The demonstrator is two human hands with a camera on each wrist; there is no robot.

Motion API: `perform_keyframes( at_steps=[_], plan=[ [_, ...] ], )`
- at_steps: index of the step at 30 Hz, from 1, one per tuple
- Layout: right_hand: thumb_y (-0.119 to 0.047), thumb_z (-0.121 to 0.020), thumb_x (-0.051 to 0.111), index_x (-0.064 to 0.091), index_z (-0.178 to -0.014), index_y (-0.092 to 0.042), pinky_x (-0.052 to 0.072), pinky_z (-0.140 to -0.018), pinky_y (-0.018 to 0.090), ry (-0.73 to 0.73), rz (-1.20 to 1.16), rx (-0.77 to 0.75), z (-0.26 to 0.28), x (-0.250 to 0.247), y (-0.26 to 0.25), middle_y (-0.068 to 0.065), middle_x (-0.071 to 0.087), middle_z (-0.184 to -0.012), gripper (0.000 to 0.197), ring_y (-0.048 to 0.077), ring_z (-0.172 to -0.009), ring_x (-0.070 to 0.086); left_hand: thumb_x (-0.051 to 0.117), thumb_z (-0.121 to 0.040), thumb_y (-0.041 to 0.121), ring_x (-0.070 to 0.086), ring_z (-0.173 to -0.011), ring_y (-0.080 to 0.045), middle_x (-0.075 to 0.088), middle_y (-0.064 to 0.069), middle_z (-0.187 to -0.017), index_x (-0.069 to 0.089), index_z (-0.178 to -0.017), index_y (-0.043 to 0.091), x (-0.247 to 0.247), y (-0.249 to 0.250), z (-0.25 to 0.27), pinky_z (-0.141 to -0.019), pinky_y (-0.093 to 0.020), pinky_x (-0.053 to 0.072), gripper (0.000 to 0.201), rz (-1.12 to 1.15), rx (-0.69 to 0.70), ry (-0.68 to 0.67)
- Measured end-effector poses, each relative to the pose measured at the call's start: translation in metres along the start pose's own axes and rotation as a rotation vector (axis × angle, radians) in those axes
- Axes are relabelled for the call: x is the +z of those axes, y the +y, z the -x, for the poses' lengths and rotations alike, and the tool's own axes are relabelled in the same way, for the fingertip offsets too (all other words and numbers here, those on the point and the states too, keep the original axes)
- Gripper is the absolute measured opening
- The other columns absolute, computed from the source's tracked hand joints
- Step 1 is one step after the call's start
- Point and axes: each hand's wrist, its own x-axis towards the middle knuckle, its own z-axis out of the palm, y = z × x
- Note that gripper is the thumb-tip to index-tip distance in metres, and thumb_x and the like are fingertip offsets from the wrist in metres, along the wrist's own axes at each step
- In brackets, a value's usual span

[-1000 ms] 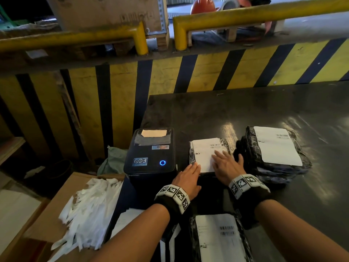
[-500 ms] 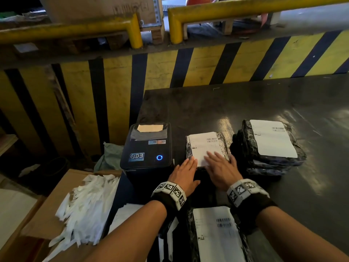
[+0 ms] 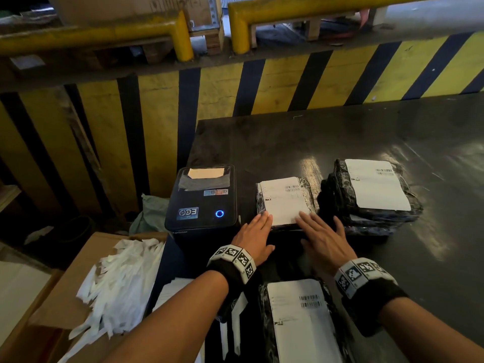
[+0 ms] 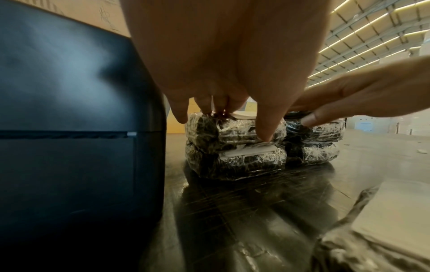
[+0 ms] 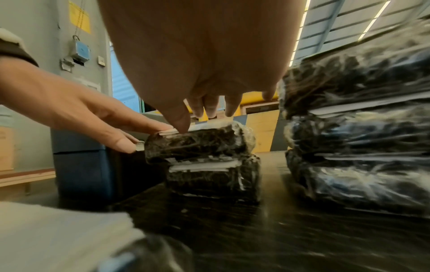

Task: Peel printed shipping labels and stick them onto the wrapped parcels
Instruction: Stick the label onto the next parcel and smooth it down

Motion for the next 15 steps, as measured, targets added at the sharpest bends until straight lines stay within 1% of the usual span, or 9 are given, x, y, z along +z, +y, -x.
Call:
perform_keyframes(
  at_steps=[4, 7, 10, 13, 15],
  plan=[
    [-0.036, -0.097, 0.034, 0.007, -0.15, -0.03, -0.003, -0.114, 0.053, -0.012, 0.008, -0.04, -0.01, 0.008, -0.021, -0.013, 0.0, -0.159, 0.059, 0.01, -0.146, -0.003, 0.049, -0.095, 0.033, -0.003, -0.148, -0.015, -0.007, 0.0, -0.16, -0.001, -0.151, 0.015, 0.001, -0.001, 0.0, -0.121, -0.037, 0.012, 0.077, -0.011, 0.007, 0.006],
    [-0.035, -0.098, 0.031, 0.005, -0.15, -0.032, -0.005, -0.114, 0.054, -0.032, 0.034, -0.04, -0.012, 0.007, -0.014, -0.015, -0.002, -0.158, 0.058, 0.008, -0.146, -0.004, 0.049, -0.095, 0.033, -0.004, -0.148, -0.014, -0.008, 0.001, -0.16, -0.002, -0.151, 0.016, 0.001, -0.003, 0.001, -0.121, -0.037, 0.011, 0.078, -0.004, 0.015, -0.001],
    [-0.034, -0.098, 0.033, 0.008, -0.149, -0.032, -0.004, -0.114, 0.055, -0.027, 0.017, -0.005, -0.01, 0.002, -0.006, -0.015, 0.001, -0.158, 0.057, 0.008, -0.146, -0.002, 0.05, -0.094, 0.032, -0.005, -0.148, -0.014, -0.009, 0.001, -0.16, -0.003, -0.151, 0.016, 0.004, -0.004, 0.001, -0.12, -0.036, 0.009, 0.079, 0.021, 0.017, 0.009],
    [-0.036, -0.096, 0.036, 0.013, -0.149, -0.029, -0.003, -0.114, 0.055, -0.009, -0.027, 0.03, -0.015, -0.005, -0.015, -0.012, 0.006, -0.159, 0.058, 0.011, -0.146, 0.003, 0.05, -0.094, 0.029, -0.005, -0.148, -0.015, -0.01, 0.0, -0.16, -0.003, -0.151, 0.015, 0.011, -0.005, 0.006, -0.121, -0.035, 0.007, 0.078, 0.039, 0.006, 0.042],
    [-0.035, -0.096, 0.038, 0.013, -0.149, -0.03, -0.003, -0.113, 0.057, -0.001, -0.015, -0.022, -0.02, -0.004, -0.028, -0.011, 0.005, -0.159, 0.059, 0.013, -0.147, 0.003, 0.05, -0.095, 0.027, -0.003, -0.148, -0.016, -0.01, -0.001, -0.16, -0.002, -0.151, 0.014, 0.018, -0.005, 0.01, -0.121, -0.035, 0.008, 0.077, 0.044, -0.011, 0.066]
  ],
)
